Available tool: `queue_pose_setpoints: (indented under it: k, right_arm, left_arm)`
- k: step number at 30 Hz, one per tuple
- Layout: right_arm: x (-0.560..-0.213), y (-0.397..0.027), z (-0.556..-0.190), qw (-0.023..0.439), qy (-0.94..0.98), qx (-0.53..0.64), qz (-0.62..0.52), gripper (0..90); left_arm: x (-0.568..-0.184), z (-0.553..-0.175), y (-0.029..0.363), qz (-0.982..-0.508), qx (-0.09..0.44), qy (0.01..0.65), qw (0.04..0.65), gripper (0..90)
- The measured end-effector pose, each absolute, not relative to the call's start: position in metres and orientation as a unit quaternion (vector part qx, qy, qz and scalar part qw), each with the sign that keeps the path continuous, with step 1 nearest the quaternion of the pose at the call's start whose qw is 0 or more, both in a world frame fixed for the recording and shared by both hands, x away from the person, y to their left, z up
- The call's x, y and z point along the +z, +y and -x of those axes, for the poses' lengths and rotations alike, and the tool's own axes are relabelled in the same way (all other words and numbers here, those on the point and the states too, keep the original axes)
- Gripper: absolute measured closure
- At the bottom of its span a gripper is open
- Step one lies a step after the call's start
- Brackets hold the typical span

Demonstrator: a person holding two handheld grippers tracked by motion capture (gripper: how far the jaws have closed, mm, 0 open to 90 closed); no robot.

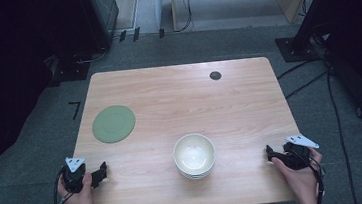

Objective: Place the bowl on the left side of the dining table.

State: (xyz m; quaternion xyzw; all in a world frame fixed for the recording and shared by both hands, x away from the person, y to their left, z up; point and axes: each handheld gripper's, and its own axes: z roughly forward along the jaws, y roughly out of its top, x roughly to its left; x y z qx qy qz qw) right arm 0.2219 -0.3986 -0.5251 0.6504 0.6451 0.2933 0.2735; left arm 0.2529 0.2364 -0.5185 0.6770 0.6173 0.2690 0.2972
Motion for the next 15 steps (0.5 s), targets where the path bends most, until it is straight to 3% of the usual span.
queue_pose_setpoints:
  k: [10, 15]
  right_arm:
    - [-0.5247, -0.4005, -0.2212, 0.273, 0.649, 0.296, -0.646, 16.9]
    - [-0.5237, -0.3994, -0.2218, 0.26, 0.638, 0.311, -0.654, 14.8]
  left_arm:
    - [-0.5172, -0.2538, 0.2366, -0.677, 0.266, 0.621, 0.291, 12.2]
    - [-0.5151, -0.2549, 0.2447, -0.648, 0.247, 0.645, 0.321, 12.2]
